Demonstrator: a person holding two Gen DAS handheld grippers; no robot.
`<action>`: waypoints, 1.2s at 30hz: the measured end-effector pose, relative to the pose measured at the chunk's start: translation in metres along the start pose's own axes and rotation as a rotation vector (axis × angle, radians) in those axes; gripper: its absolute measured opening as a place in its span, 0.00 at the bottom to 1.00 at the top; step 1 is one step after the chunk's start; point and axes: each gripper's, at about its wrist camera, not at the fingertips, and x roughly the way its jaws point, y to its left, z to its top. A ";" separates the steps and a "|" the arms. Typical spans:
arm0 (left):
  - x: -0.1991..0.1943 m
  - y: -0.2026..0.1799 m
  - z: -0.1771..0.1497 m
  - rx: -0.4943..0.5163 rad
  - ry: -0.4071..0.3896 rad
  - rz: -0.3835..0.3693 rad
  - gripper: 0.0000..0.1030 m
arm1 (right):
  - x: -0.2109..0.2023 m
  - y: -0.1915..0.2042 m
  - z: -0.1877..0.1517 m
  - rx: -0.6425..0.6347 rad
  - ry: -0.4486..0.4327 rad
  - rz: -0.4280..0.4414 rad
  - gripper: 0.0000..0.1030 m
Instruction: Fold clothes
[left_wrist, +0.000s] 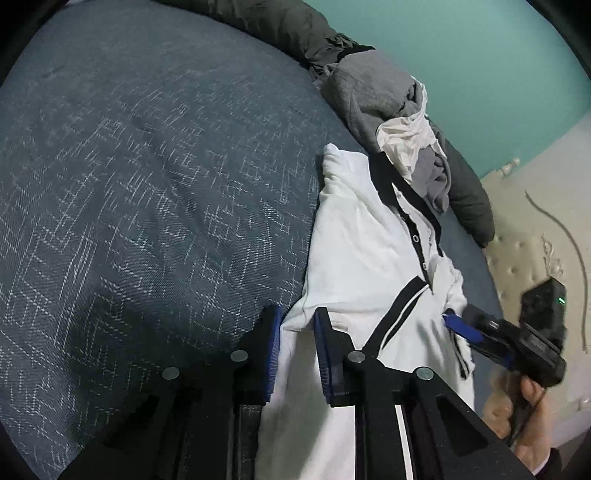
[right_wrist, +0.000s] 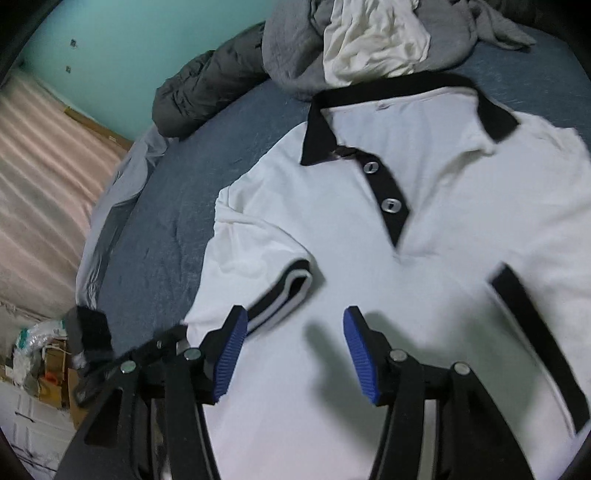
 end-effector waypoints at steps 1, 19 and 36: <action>-0.001 -0.001 0.000 0.005 0.000 -0.002 0.16 | 0.005 0.001 0.003 0.014 0.000 -0.006 0.53; -0.006 0.005 -0.001 0.008 0.013 -0.011 0.12 | 0.031 -0.007 0.018 0.027 0.018 -0.110 0.03; -0.004 0.001 -0.002 0.032 0.018 0.021 0.13 | 0.044 0.106 0.060 -0.453 0.013 -0.215 0.44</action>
